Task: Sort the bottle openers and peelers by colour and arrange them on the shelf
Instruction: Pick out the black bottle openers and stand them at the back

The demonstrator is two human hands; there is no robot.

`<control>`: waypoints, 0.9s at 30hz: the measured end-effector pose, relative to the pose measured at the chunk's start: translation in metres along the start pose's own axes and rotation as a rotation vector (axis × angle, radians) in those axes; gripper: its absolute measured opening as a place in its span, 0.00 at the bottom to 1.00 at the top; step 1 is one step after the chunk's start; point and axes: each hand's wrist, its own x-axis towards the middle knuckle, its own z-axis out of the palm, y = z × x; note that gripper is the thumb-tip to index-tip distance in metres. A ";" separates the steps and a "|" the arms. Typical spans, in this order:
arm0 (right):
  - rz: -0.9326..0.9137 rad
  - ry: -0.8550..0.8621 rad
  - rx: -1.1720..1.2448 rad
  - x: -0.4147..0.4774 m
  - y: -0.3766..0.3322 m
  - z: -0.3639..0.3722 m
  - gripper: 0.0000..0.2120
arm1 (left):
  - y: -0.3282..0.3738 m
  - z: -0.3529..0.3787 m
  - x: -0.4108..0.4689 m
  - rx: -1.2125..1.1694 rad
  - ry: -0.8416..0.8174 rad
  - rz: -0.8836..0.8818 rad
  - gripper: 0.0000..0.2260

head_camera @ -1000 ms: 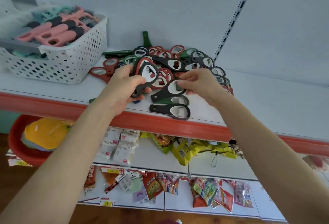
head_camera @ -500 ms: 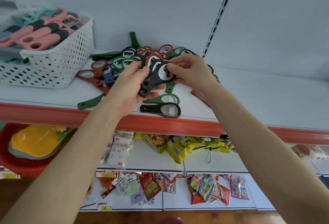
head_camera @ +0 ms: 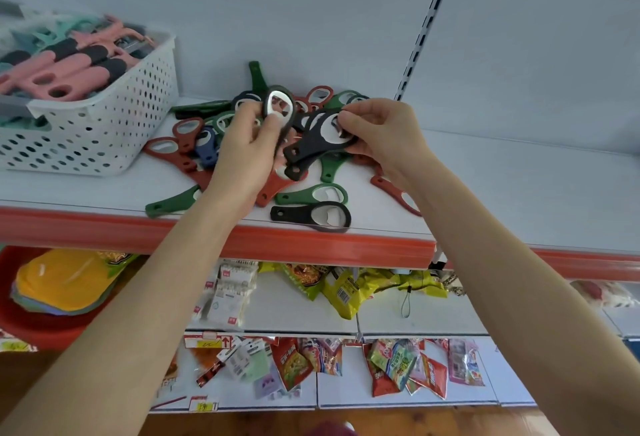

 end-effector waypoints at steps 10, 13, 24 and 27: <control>-0.001 -0.295 -0.745 -0.019 0.010 -0.010 0.12 | 0.002 -0.013 0.004 -0.241 -0.125 -0.234 0.07; 0.084 -0.461 -0.921 -0.025 0.020 -0.011 0.15 | -0.002 -0.015 0.007 -0.258 -0.129 -0.222 0.07; -0.030 -0.373 -0.515 -0.015 -0.002 -0.044 0.05 | -0.004 0.001 0.016 -0.185 -0.220 -0.257 0.07; -0.113 -0.321 -0.444 0.000 -0.011 -0.042 0.06 | -0.001 0.013 0.013 -0.261 -0.351 -0.348 0.12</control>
